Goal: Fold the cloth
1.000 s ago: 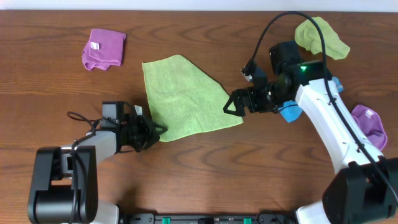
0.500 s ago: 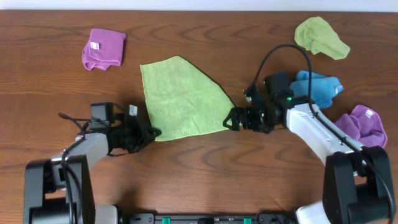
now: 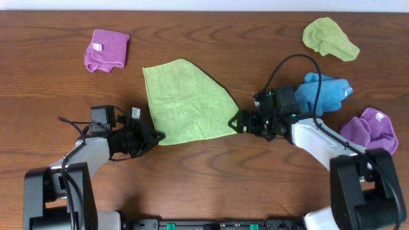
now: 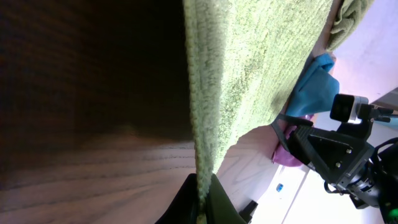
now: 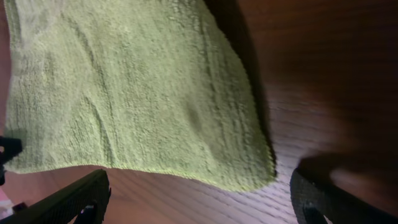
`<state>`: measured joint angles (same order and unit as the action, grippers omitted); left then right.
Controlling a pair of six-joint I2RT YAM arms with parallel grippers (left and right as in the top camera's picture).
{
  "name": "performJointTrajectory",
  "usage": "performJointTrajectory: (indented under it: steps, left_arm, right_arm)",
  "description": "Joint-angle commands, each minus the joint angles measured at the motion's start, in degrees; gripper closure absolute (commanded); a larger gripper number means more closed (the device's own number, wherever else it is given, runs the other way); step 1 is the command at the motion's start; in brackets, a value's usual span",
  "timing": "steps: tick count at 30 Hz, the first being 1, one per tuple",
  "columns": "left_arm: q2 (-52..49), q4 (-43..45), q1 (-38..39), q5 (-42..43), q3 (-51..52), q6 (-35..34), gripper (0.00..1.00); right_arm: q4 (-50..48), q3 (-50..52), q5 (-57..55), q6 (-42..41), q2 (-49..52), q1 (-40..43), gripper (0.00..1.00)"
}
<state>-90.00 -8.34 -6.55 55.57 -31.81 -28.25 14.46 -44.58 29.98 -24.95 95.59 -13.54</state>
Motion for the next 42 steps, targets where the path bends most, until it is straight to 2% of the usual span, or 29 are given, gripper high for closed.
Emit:
performJointTrajectory:
  steps: [1,4,7,11,12,16,17,18,25,30,35,42]
  left_arm:
    - [0.57,-0.02,-0.31,1.05,-1.05,1.31,0.94]
    - [0.57,-0.04,-0.31,1.05,-1.05,1.29,0.94]
    - [0.57,-0.04,-0.31,1.07,-1.05,1.29,0.94]
    - [0.57,-0.04,-0.68,1.57,-1.07,1.31,0.94]
    - [0.57,-0.02,-1.25,2.32,-1.09,1.51,0.94]
    - [0.57,-0.07,-3.34,3.61,-1.27,2.38,0.94]
    - [0.57,-0.04,-3.87,4.31,-1.33,2.47,0.94]
    - [0.57,-0.04,-4.07,4.72,-1.36,2.56,0.94]
    - [0.57,-0.09,-4.20,9.38,-2.60,2.14,0.94]
    - [0.57,1.77,-4.37,12.04,-10.88,-2.60,0.94]
    - [0.46,4.33,-4.28,6.45,-23.32,-7.48,0.94]
    - [-2.21,5.79,-3.26,-1.33,-36.68,-8.09,0.94]
  right_arm:
    - [-1.22,0.70,-0.26,-2.47,1.68,-1.62,0.08]
    - [-2.58,0.70,-0.24,-2.73,3.32,-2.86,0.09]
    - [-3.17,0.70,-0.26,-2.71,4.85,-3.78,0.15]
    - [-3.82,0.68,-1.81,-2.67,5.20,-4.44,0.34]
    - [-4.15,0.68,-1.84,-2.67,5.20,-4.42,0.42]
    - [-5.55,0.66,-1.62,-2.67,5.18,-4.42,0.57]
    - [-6.08,0.63,-0.96,-2.67,5.18,-4.44,0.65]
    - [-6.36,0.55,-0.76,-2.69,5.16,-4.44,0.97]
    - [-5.88,-2.43,3.76,-2.71,1.92,-4.44,0.99]
    - [-3.72,-8.59,0.66,-2.73,-6.91,-4.44,0.99]
    - [-0.11,-19.26,-6.27,-1.29,-9.77,-4.28,0.99]
    - [0.98,-32.04,-10.27,0.66,-5.84,-1.81,0.99]
